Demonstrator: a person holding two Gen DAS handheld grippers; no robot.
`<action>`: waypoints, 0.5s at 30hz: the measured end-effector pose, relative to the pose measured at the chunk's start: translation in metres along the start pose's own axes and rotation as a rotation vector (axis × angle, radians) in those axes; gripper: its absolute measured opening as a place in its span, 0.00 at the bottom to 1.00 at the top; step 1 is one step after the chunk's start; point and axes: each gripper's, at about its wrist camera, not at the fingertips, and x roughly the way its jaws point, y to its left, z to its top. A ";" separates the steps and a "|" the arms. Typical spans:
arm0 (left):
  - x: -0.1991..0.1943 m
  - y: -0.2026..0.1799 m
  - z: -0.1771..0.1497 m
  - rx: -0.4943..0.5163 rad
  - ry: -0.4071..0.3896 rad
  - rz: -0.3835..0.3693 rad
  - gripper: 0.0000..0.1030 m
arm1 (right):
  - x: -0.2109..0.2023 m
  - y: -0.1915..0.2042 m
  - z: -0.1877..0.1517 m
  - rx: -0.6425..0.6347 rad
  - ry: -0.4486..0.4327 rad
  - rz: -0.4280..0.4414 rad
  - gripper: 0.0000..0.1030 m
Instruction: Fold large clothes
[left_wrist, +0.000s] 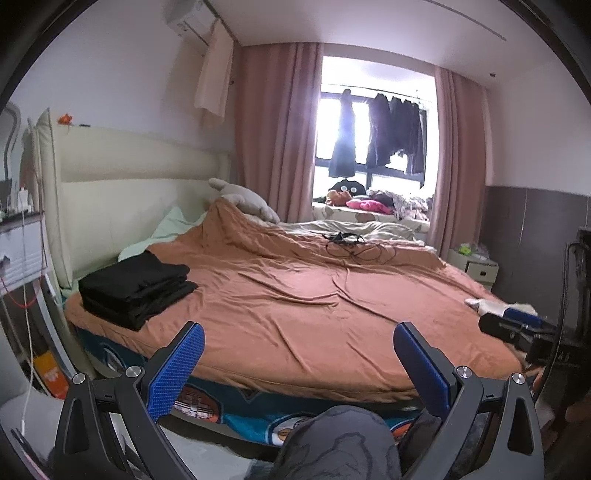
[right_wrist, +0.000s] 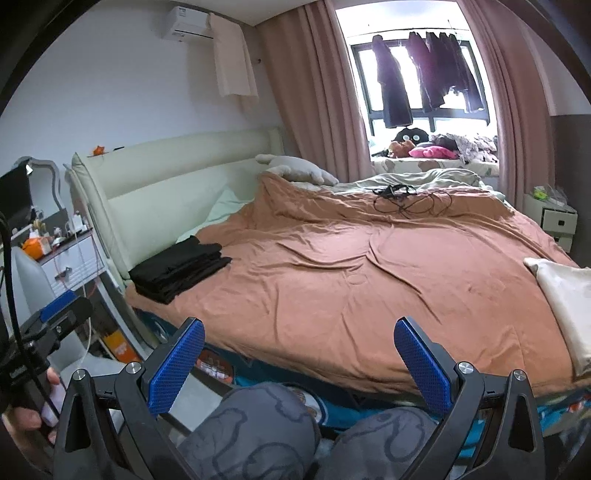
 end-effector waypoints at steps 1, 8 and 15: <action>-0.001 -0.001 0.000 0.005 0.003 0.002 1.00 | -0.001 0.000 0.000 0.000 -0.002 -0.002 1.00; 0.001 0.005 -0.001 -0.024 0.017 -0.009 1.00 | -0.005 0.000 0.001 -0.002 -0.010 -0.018 1.00; 0.005 0.009 -0.003 -0.054 0.028 -0.017 1.00 | -0.001 -0.004 0.000 0.012 0.001 -0.021 1.00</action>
